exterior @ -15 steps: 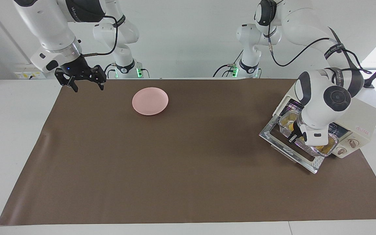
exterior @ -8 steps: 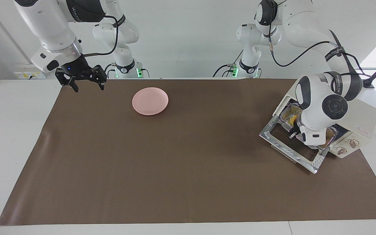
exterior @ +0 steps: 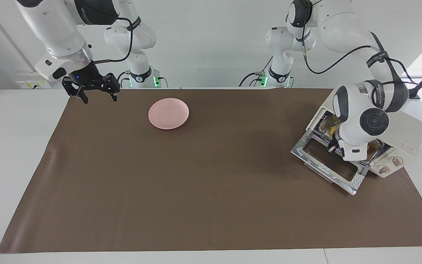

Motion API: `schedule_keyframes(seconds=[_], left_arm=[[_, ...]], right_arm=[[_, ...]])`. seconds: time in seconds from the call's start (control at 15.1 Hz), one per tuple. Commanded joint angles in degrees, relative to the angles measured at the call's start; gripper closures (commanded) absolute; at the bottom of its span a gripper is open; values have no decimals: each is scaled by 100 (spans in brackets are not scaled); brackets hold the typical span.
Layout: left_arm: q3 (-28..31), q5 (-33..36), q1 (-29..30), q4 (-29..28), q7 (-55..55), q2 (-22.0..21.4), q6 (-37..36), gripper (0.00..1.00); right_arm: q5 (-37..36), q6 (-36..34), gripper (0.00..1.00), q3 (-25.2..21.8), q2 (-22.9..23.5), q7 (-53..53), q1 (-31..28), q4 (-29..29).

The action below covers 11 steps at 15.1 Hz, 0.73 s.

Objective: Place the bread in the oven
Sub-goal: 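Lower the foil tray into the oven and open the left gripper, then withdraw the left gripper up out of the oven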

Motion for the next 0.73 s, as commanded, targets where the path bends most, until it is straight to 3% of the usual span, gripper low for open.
schedule_keyframes(seconds=[0.0, 0.66], left_arm=[[-18, 210, 67, -445, -1, -289, 181, 100], [-27, 430, 102, -780, 69, -430, 471, 100]], right_arm=[[115, 51, 0, 66, 7, -93, -78, 74], [643, 59, 0, 57, 7, -93, -104, 110]])
